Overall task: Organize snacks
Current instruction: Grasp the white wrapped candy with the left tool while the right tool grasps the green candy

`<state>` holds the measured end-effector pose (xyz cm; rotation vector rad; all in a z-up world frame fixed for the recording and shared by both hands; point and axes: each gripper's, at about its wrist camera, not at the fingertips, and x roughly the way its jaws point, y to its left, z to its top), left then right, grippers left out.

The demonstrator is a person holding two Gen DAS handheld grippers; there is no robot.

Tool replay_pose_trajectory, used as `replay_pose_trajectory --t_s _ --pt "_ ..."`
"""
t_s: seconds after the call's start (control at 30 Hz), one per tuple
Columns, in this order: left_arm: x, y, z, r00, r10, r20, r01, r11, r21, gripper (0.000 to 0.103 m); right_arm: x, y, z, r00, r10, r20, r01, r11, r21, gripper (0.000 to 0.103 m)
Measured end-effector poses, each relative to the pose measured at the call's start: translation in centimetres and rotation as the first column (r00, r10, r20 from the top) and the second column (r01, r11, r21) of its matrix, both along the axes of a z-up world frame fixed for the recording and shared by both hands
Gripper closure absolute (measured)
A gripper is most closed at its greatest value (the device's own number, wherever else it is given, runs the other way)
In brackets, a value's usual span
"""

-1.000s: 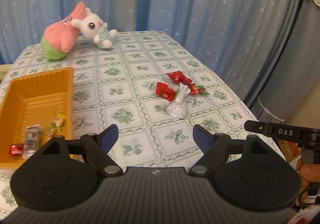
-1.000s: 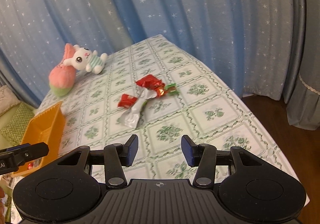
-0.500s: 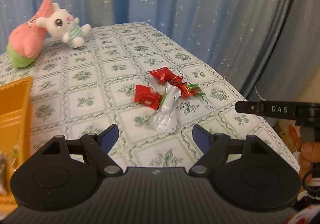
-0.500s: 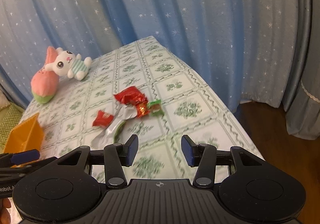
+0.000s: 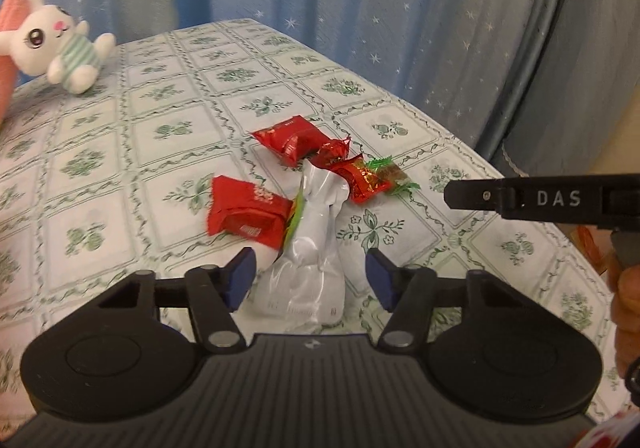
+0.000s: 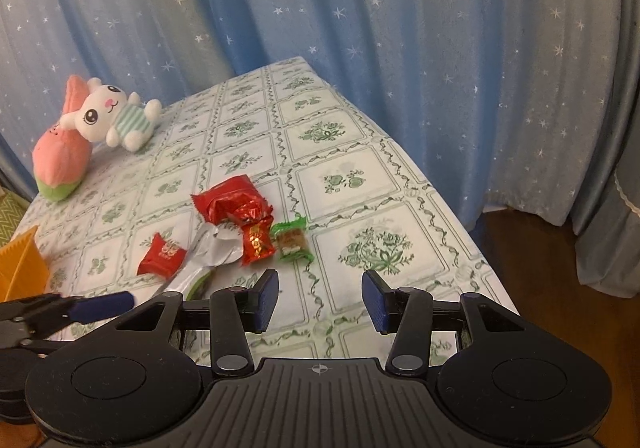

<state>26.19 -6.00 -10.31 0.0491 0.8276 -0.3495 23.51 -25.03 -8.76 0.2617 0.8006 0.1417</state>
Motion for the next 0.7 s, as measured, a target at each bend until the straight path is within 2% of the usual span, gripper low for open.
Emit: replay_pose_trajectory --t_s 0.13,0.23,0.37,0.57,0.7 --pt "1.1 -1.0 -0.9 1.000 -0.030 -0.003 0.030 0.998 0.047 0.064 0.7 0.0 -0.3 1.000 -0.004 -0.001 0.004 1.000 -0.009 0.055" --pt "1.4 -1.2 -1.0 0.999 -0.039 -0.007 0.039 0.997 0.060 0.067 1.2 -0.1 -0.5 1.000 -0.002 -0.003 0.002 1.000 -0.011 0.055" --pt "0.3 -0.7 -0.7 1.000 -0.025 -0.014 0.026 0.998 0.064 0.069 1.8 0.1 -0.8 1.000 0.016 0.000 -0.016 1.000 -0.017 0.055" --pt "-3.6 1.7 -0.7 0.999 0.027 -0.024 -0.026 0.999 0.036 0.070 3.2 1.0 -1.6 0.998 0.066 0.010 -0.065 0.997 -0.041 0.055" --pt "-5.9 3.1 -0.7 0.998 0.061 -0.024 -0.060 0.998 0.035 0.070 4.3 1.4 -2.2 0.996 0.084 0.014 -0.084 0.995 -0.051 0.066"
